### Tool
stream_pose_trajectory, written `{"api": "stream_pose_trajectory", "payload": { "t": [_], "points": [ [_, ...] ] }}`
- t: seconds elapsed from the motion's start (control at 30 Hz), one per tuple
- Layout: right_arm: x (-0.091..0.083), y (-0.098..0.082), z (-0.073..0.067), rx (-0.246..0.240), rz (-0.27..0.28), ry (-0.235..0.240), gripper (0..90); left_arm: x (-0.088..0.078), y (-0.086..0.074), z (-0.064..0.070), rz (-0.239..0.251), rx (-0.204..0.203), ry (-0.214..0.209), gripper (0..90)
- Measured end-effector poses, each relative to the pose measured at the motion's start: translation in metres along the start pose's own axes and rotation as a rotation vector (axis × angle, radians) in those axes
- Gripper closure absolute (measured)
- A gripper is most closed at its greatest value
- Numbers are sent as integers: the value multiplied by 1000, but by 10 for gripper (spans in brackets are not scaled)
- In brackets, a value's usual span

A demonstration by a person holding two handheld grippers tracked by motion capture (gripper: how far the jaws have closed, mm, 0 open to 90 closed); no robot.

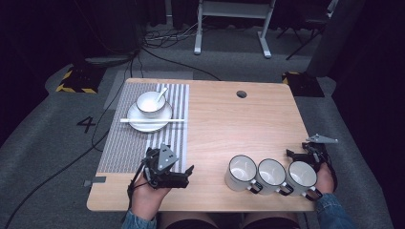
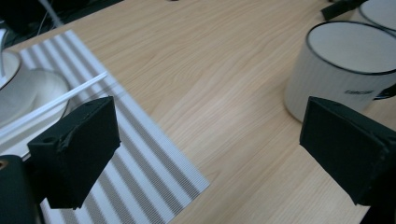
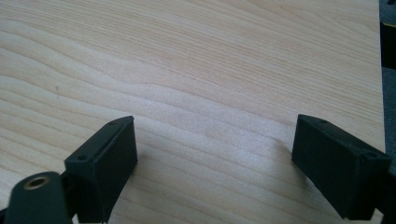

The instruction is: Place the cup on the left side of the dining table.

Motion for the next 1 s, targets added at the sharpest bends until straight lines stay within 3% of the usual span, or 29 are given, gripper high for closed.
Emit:
{"api": "stream_pose_trajectory", "payload": {
  "t": [0.2, 0.33, 0.43, 0.63, 0.67, 0.9, 1.0],
  "points": [
    [0, 0, 0, 1, 0, 0, 140, 4, 6, 18, 11, 30, -41, 51],
    [0, 0, 0, 1, -1, 0, 141, 7, 8, 28, 73, -27, -81, 52],
    [0, 0, 0, 0, 0, 0, 140, 14, 8, 34, 91, -62, -99, 57],
    [0, 0, 0, 1, -1, 0, 140, 21, 8, 41, 129, -101, -105, 58],
    [0, 0, 0, 1, -1, 0, 140, 25, 8, 46, 132, -122, -105, 59],
    [0, 0, 0, 0, 0, 0, 140, 38, 6, 62, 124, -79, -134, 61],
    [0, 0, 0, -1, 0, -1, 140, 53, 0, 73, 81, -62, -140, 61]
  ]
}}
Point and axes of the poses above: each handheld gripper's, and its own axes: x roughly forward along the jaws, y roughly out of its top, z roughly to its right, the point moved 3 cm from there along x, roughly forward along the jaws, and after that the axes turned 13 degrees about -x, right-handed, at the moved point
